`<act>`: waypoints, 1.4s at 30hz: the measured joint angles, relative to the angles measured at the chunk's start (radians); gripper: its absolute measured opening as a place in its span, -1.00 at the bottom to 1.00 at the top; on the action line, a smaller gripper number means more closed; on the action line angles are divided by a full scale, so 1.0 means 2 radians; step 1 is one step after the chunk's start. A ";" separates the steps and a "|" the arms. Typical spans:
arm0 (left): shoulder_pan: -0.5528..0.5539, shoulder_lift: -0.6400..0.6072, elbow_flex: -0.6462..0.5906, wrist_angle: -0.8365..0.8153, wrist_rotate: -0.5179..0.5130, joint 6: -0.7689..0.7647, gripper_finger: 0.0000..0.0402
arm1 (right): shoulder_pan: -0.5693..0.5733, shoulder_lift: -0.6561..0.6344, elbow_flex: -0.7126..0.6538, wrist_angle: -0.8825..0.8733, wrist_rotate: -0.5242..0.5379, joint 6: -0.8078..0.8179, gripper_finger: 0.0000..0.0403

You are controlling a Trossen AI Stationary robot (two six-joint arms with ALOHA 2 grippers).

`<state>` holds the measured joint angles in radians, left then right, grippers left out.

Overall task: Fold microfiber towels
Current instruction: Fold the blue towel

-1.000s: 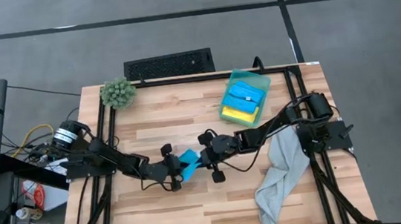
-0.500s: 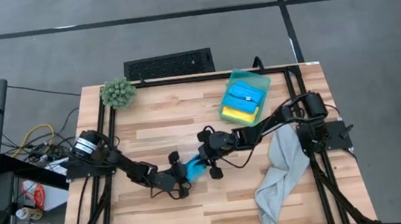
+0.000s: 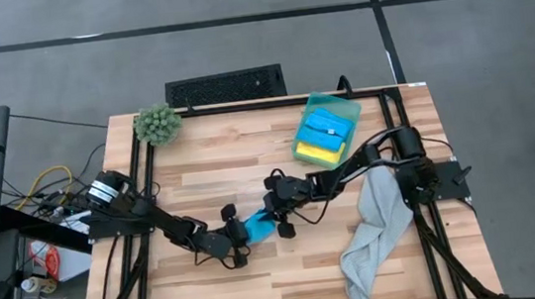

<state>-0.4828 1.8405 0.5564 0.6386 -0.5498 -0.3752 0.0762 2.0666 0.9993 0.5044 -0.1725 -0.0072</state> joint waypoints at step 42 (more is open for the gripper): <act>-0.001 -0.063 0.053 -0.101 -0.003 0.061 -1.00 | 0.000 0.008 0.000 -0.001 -0.002 -0.002 -0.81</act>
<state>-0.4843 1.7144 0.6617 0.4367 -0.5550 -0.2532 0.0757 2.0823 0.9993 0.5022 -0.1761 -0.0108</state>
